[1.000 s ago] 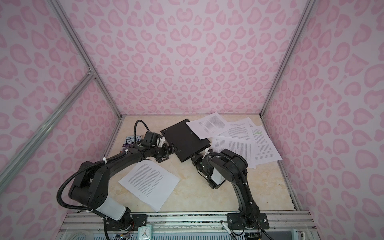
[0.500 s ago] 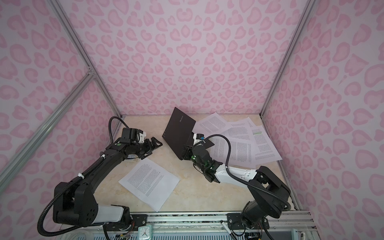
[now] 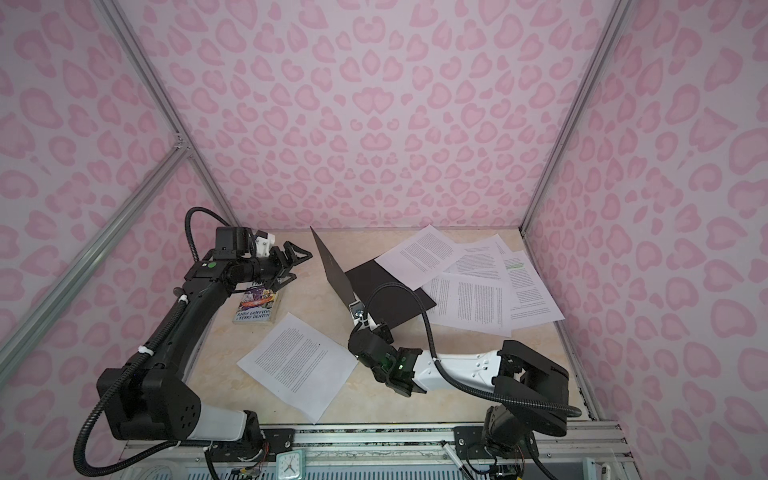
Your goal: Put the files into the folder
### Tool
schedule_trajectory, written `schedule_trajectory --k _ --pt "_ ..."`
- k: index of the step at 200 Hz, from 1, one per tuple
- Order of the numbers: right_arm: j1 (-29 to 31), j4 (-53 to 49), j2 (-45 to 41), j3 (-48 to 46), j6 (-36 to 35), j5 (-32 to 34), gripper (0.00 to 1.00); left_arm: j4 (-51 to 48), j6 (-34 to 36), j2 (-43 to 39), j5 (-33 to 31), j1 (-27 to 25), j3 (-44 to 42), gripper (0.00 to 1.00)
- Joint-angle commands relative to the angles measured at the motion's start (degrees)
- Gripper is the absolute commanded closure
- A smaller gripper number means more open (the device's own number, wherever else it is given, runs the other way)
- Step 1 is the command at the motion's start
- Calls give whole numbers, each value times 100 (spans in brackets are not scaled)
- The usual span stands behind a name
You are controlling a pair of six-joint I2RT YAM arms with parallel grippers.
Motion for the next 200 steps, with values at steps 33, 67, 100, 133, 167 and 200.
schedule_trajectory --k 33,67,100,133,167,200 --pt "367 476 261 16 -632 755 100 -1301 -78 468 -779 -543 1067 3" --pt "453 564 285 -14 -624 835 100 -1540 -212 734 -1201 -816 1347 7" --pt "565 675 355 -25 -732 912 100 -1581 -277 898 -1201 -834 1368 50" --pt "625 735 332 -54 -821 997 100 -1555 -366 1002 -1109 -828 1317 72" --pt "634 534 280 5 -796 940 85 -1491 -419 1003 -863 -796 1290 97" --pt "619 -231 -270 186 -639 325 26 -1444 -174 872 -630 -572 1321 97"
